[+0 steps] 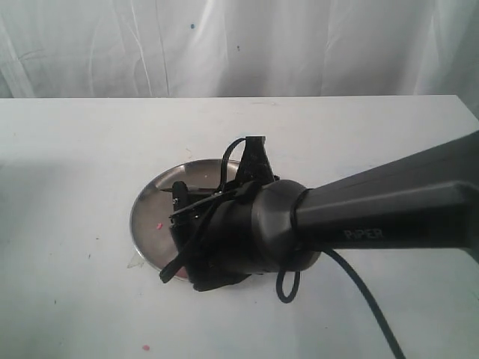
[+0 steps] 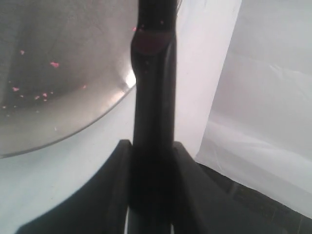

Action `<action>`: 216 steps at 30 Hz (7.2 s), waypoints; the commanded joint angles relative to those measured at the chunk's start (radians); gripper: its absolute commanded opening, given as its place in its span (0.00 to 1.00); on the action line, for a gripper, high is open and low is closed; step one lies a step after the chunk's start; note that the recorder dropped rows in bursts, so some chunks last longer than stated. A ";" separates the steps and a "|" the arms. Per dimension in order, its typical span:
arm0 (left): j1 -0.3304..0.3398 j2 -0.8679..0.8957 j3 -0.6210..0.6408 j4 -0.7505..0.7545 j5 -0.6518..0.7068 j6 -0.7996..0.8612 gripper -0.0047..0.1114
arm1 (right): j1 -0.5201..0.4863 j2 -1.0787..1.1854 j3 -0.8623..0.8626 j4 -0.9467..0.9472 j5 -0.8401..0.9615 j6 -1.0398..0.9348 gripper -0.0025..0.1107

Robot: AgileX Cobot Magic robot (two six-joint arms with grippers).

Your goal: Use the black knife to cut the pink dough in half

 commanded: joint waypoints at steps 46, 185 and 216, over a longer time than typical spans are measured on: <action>-0.007 -0.004 0.004 -0.005 0.001 0.000 0.04 | 0.000 0.103 0.032 -0.008 0.026 -0.081 0.10; -0.007 -0.004 -0.121 -0.346 0.047 -0.468 0.04 | -0.192 0.138 -0.254 0.719 0.030 -0.547 0.02; -0.007 1.602 -1.038 -0.788 0.408 0.424 0.04 | -0.192 0.138 -0.254 0.729 0.027 -0.568 0.02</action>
